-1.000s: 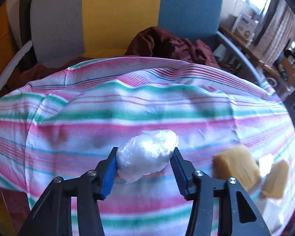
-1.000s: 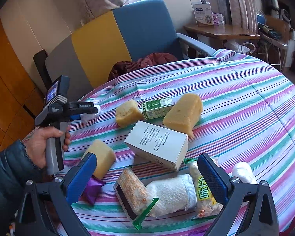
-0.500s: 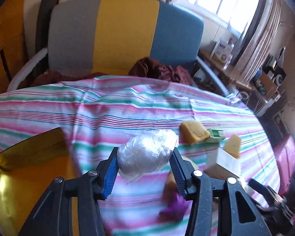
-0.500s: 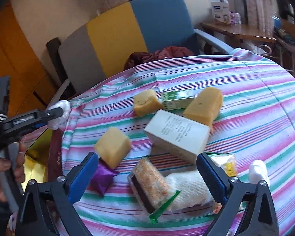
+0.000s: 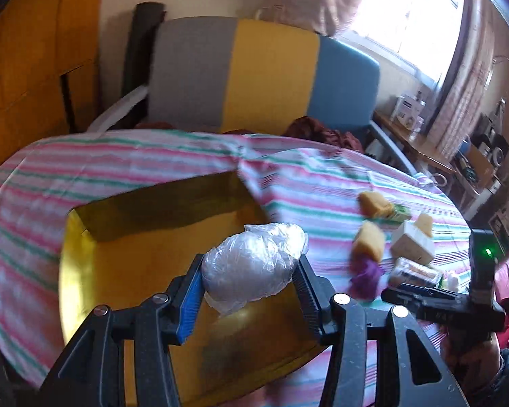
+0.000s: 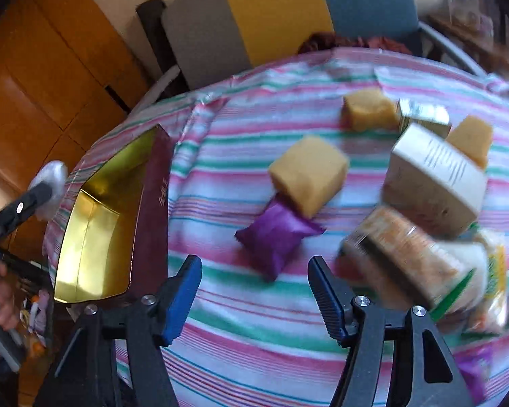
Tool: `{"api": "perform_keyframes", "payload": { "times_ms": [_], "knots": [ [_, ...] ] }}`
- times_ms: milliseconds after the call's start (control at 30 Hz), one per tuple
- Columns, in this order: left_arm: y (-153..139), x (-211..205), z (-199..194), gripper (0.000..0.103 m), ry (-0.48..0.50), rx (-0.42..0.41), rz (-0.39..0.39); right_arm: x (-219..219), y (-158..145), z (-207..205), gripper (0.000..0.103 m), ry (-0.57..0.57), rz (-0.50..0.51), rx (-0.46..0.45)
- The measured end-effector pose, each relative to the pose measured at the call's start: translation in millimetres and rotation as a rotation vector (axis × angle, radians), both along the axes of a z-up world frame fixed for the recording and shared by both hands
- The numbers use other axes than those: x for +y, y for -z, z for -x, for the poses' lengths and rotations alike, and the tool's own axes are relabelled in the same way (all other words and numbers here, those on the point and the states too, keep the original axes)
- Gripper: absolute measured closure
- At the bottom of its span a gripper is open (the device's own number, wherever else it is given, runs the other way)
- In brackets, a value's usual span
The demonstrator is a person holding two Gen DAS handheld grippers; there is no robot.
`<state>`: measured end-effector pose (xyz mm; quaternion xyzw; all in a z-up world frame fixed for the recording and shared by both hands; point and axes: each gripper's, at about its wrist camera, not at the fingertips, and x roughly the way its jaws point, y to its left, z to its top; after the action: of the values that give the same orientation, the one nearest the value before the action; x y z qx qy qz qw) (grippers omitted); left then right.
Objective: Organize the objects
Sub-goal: 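Carry the white bag into the gold tray and open left gripper while right grasps purple snack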
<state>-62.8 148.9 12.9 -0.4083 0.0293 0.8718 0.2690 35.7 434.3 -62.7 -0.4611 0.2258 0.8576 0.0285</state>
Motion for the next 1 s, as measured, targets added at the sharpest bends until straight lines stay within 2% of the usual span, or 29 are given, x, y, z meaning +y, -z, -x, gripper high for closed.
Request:
{"api": "perform_keyframes", "payload": {
  "times_ms": [67, 133, 300, 333, 367, 400, 467, 567, 700, 1000],
  "knots": [
    [5, -20, -4, 0.052, -0.024, 0.003, 0.002, -5, 13, 8, 0.036, 0.033, 0.043, -0.035],
    [10, -41, -7, 0.052, -0.051, 0.006, 0.0, -7, 24, 16, 0.036, 0.099, 0.03, -0.076],
    [22, -88, -5, 0.052, -0.134, 0.006, 0.008, 7, 44, 31, 0.036, 0.252, 0.083, -0.099],
    [25, -96, -3, 0.052, -0.151, 0.0, 0.01, 8, 45, 33, 0.04, 0.269, 0.073, -0.088],
    [28, -107, 1, 0.052, -0.173, -0.005, 0.012, 7, 44, 35, 0.05, 0.276, 0.047, -0.085],
    [30, -114, 5, 0.052, -0.187, -0.007, 0.012, 6, 44, 38, 0.053, 0.287, 0.01, -0.097],
    [35, -127, 16, 0.052, -0.221, -0.025, -0.004, 4, 42, 40, 0.059, 0.28, -0.037, -0.109],
    [40, -136, 32, 0.052, -0.245, -0.045, -0.02, -3, 40, 42, 0.06, 0.242, -0.101, -0.119],
    [44, -135, 58, 0.052, -0.238, -0.083, -0.039, -2, 40, 42, 0.06, 0.216, -0.122, -0.131],
    [56, -108, 118, 0.051, -0.255, -0.085, 0.038, -6, 41, 40, 0.06, 0.179, -0.161, -0.135]
  ]
}}
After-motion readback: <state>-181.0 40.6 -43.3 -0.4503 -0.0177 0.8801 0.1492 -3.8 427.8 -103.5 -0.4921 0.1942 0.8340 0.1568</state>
